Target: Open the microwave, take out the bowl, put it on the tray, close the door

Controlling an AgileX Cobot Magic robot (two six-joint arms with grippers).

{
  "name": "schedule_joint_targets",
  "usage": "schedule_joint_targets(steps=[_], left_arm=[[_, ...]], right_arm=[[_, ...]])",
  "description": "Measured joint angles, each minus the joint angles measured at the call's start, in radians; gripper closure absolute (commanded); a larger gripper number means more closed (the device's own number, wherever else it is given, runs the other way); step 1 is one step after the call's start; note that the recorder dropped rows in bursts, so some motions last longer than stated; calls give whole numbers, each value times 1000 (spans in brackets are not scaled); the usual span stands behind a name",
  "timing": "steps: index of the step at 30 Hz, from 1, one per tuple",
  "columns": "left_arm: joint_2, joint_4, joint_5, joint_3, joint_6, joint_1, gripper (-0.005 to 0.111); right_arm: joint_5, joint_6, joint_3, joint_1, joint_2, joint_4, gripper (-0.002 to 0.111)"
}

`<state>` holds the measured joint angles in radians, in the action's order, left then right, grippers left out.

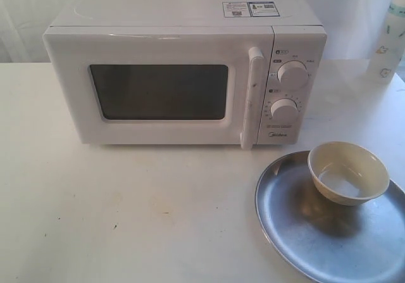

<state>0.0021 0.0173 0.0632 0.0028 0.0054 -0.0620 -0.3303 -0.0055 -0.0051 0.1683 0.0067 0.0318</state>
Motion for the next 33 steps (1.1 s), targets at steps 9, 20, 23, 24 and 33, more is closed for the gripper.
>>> schedule_joint_targets(steps=[9, 20, 23, 24, 33], left_arm=[[0, 0, 0, 0, 0, 0, 107], [0, 0, 0, 0, 0, 0, 107], [0, 0, 0, 0, 0, 0, 107], [0, 0, 0, 0, 0, 0, 107], [0, 0, 0, 0, 0, 0, 107]], right_arm=[[0, 5, 0, -21, 0, 0, 108], [0, 5, 0, -70, 0, 0, 108], [0, 5, 0, -79, 0, 0, 108], [0, 5, 0, -80, 0, 0, 108], [0, 5, 0, -81, 0, 0, 108]])
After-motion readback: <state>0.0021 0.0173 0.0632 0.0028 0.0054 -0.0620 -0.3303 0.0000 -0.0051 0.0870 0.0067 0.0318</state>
